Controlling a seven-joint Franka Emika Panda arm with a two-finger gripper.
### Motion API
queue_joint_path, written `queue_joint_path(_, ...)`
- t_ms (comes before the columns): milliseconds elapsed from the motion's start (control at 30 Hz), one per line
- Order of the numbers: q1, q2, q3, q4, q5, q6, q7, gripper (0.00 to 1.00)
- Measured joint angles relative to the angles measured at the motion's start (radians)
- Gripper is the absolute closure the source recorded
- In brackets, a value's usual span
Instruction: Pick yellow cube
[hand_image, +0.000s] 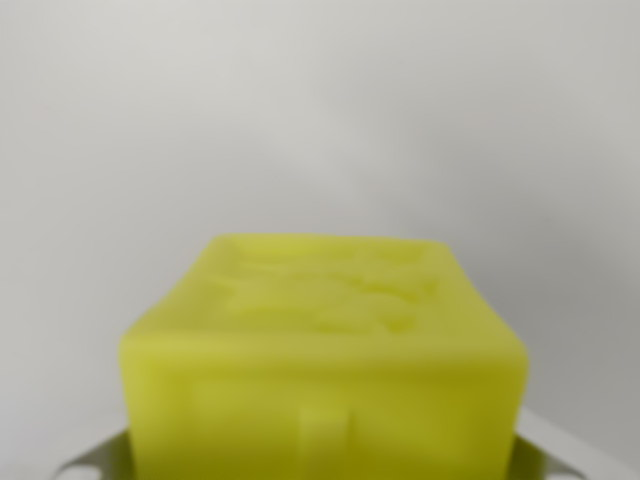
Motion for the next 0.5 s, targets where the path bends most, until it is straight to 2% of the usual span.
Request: queue_joint_path(500,0.000,-0.063,0.000,0.031,-0.003,-0.095,0.002,1.00)
